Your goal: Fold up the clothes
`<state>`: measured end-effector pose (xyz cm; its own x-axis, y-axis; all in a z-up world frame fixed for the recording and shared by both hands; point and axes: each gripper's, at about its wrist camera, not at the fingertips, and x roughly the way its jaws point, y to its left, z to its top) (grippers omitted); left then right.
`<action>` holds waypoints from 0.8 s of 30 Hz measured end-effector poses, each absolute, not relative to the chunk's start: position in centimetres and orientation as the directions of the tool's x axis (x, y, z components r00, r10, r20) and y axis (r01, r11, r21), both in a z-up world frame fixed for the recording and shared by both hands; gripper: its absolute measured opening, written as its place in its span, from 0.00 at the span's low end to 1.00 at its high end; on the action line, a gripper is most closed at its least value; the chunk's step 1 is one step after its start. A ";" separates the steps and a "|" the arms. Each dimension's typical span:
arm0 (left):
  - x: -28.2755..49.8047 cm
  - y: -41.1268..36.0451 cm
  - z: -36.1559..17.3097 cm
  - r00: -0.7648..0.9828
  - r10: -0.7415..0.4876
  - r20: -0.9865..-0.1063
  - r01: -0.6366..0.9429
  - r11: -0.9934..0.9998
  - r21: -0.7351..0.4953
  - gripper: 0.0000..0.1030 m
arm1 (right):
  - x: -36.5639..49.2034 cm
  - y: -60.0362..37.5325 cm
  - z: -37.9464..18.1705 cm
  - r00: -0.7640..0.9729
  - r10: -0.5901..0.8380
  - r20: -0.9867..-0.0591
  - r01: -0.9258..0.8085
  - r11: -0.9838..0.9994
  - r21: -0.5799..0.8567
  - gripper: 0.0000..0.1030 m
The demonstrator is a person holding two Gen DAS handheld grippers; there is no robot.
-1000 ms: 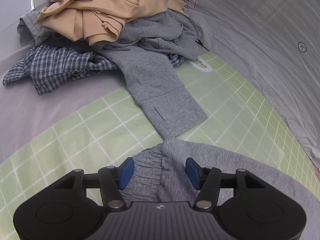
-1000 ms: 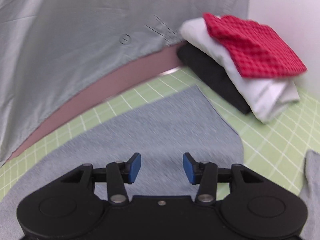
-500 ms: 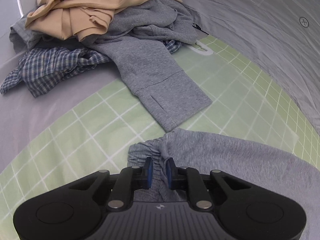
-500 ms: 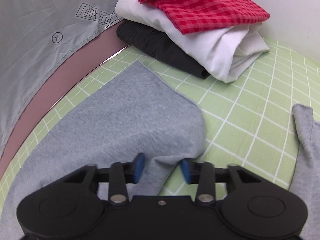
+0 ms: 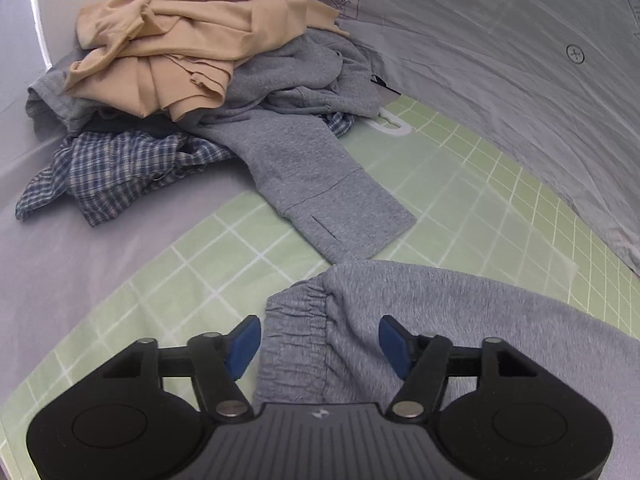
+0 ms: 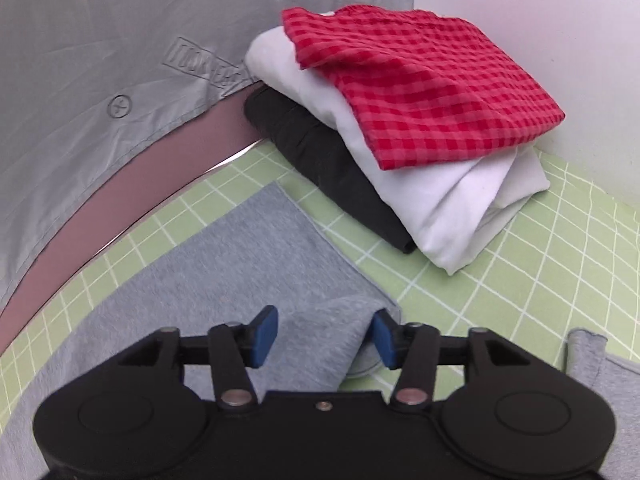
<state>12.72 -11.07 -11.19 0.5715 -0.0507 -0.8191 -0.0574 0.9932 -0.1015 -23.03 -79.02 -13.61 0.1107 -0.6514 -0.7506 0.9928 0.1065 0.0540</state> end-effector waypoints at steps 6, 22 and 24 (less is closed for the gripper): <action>6.0 -5.5 -11.4 0.531 0.022 -0.847 -0.226 0.967 -0.116 0.71 | -24.9 -69.5 -12.9 0.159 -0.674 -0.721 0.967 0.255 -0.026 0.72; -2.0 -0.2 -12.4 0.536 -0.201 -0.820 -0.208 0.910 -0.359 0.74 | -28.3 -57.5 -10.9 0.255 -0.617 -0.744 0.907 0.420 -0.037 0.74; -2.2 -0.1 -12.4 0.534 -0.244 -0.810 -0.162 0.910 -0.381 0.75 | -28.6 -56.7 -10.9 0.258 -0.616 -0.745 0.903 0.428 -0.041 0.74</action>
<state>-2.24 -0.11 -12.37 0.5337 -0.2438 -0.8098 -0.1618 0.9104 -0.3807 -28.58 -56.69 -10.94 0.2581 -0.6156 -0.7446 0.9029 0.4279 -0.0408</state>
